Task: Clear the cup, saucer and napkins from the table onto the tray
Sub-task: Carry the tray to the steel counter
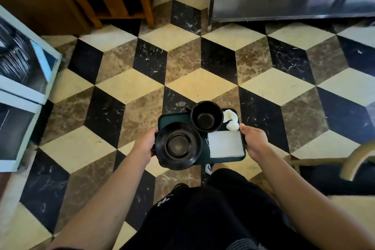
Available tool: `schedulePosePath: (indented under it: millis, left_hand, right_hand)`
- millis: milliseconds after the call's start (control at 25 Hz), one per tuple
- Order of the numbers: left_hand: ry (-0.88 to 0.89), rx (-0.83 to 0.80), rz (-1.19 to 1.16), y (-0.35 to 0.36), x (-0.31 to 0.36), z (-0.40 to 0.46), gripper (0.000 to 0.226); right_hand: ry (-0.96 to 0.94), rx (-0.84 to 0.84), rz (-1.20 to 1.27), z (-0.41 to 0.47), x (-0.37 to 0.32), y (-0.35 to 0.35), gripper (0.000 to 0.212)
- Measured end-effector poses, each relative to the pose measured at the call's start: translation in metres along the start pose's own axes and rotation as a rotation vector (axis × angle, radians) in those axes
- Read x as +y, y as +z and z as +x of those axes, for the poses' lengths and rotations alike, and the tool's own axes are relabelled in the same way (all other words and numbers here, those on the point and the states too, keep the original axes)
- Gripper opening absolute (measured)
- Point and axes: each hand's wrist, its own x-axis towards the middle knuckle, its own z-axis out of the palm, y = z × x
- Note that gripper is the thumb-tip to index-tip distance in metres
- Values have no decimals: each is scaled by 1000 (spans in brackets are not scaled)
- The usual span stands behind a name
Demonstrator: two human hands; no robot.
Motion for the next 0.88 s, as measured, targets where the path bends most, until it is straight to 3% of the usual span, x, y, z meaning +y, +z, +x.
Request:
schedulePosePath:
  millis: [440, 880]
  left_hand:
    - [9, 69, 107, 153, 168, 68, 19]
    - [24, 5, 155, 289, 342, 167, 21]
  right_hand:
    - [35, -9, -17, 149, -171, 1, 25]
    - [65, 77, 85, 286, -319, 31, 22]
